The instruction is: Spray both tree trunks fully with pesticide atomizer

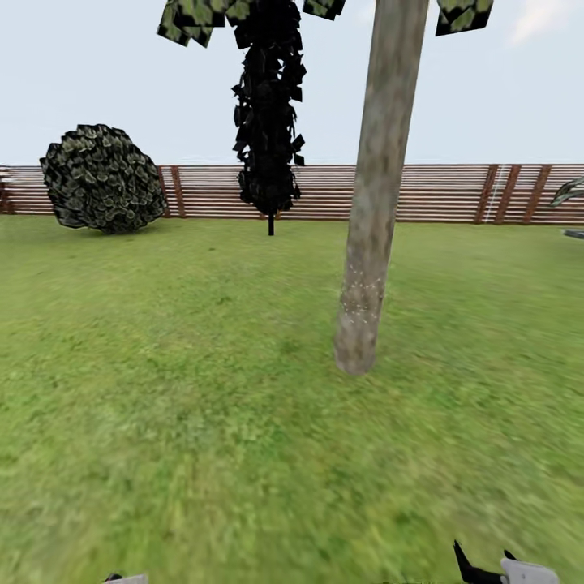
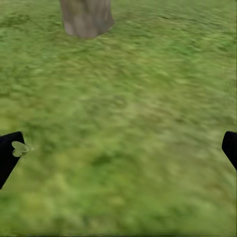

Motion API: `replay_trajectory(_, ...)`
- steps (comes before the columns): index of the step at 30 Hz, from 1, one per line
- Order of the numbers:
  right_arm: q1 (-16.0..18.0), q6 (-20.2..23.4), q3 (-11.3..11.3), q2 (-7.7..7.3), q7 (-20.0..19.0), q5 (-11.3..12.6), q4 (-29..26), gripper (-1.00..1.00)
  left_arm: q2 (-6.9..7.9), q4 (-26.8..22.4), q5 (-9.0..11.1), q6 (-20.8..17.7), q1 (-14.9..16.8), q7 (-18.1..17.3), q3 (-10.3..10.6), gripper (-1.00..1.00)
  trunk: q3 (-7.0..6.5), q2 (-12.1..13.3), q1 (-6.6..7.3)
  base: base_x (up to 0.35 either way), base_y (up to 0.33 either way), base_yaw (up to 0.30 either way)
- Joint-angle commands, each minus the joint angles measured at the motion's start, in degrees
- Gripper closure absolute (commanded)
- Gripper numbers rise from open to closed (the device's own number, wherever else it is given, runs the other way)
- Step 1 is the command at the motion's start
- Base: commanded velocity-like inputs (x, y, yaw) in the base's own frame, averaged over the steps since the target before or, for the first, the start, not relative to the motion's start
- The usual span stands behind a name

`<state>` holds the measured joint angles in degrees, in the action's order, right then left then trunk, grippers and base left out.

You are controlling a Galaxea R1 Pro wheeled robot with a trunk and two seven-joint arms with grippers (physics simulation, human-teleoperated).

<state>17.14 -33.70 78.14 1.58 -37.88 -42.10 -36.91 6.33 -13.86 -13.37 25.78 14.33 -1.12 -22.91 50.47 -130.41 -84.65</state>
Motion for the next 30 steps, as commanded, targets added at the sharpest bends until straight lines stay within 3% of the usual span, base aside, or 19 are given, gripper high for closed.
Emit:
replay_trajectory(1,0.0,0.0,0.0,0.0,0.0,0.0,0.0,-1.0,0.0,0.0,0.0,0.0,0.0,0.0,0.0,1.0,-0.06,0.0,0.0,-0.248,0.236,0.231)
replay_trajectory(8,0.0,0.0,0.0,0.0,0.0,0.0,0.0,-1.0,0.0,0.0,0.0,0.0,0.0,0.0,0.0,1.0,-0.45,0.0,0.0,-0.243,0.179,0.23)
replay_trajectory(30,0.0,0.0,0.0,0.0,0.0,0.0,0.0,-1.0,0.09,0.1,0.0,0.0,0.0,0.0,0.0,1.0,-1.7,0.0,0.0,-0.005,0.003,0.227)
